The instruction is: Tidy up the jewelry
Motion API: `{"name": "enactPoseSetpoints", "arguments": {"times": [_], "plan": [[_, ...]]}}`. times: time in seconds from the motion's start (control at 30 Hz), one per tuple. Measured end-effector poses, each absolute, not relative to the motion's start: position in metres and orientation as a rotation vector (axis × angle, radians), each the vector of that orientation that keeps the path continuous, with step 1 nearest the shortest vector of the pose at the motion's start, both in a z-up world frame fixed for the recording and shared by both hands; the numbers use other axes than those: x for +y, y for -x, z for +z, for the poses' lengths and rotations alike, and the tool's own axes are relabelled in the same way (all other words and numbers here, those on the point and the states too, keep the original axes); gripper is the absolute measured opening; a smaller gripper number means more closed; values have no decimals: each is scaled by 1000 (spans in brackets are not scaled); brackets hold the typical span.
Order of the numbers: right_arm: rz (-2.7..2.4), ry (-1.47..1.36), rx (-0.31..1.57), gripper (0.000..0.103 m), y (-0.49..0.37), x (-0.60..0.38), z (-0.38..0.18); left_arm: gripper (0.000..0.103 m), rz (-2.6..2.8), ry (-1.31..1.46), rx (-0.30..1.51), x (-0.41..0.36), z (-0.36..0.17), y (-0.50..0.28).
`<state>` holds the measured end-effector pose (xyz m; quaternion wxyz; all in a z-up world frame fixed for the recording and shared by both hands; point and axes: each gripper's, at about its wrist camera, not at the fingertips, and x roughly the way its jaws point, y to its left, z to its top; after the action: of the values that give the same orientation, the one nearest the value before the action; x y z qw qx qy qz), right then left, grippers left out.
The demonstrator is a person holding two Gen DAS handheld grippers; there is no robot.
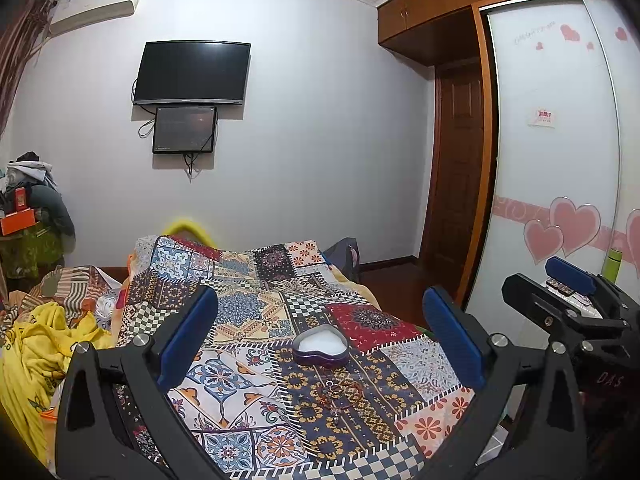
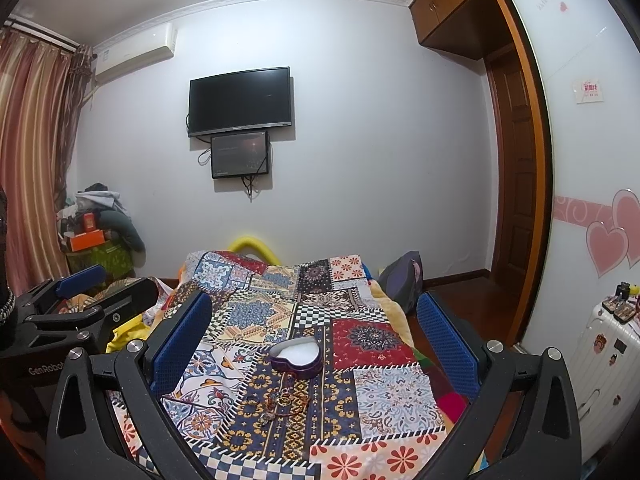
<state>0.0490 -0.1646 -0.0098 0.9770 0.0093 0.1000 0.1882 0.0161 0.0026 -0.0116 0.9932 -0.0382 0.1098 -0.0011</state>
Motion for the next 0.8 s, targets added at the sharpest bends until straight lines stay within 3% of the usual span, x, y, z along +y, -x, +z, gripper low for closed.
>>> {"name": "enactPoseSetpoints", "arguments": {"times": [0.53, 0.8], "plan": [[380, -19, 245, 102, -62, -164, -16, 103, -2, 74, 252, 3, -19, -32], [367, -2, 347, 102, -88, -160, -39, 103, 43, 89, 354, 20, -45, -65]]}}
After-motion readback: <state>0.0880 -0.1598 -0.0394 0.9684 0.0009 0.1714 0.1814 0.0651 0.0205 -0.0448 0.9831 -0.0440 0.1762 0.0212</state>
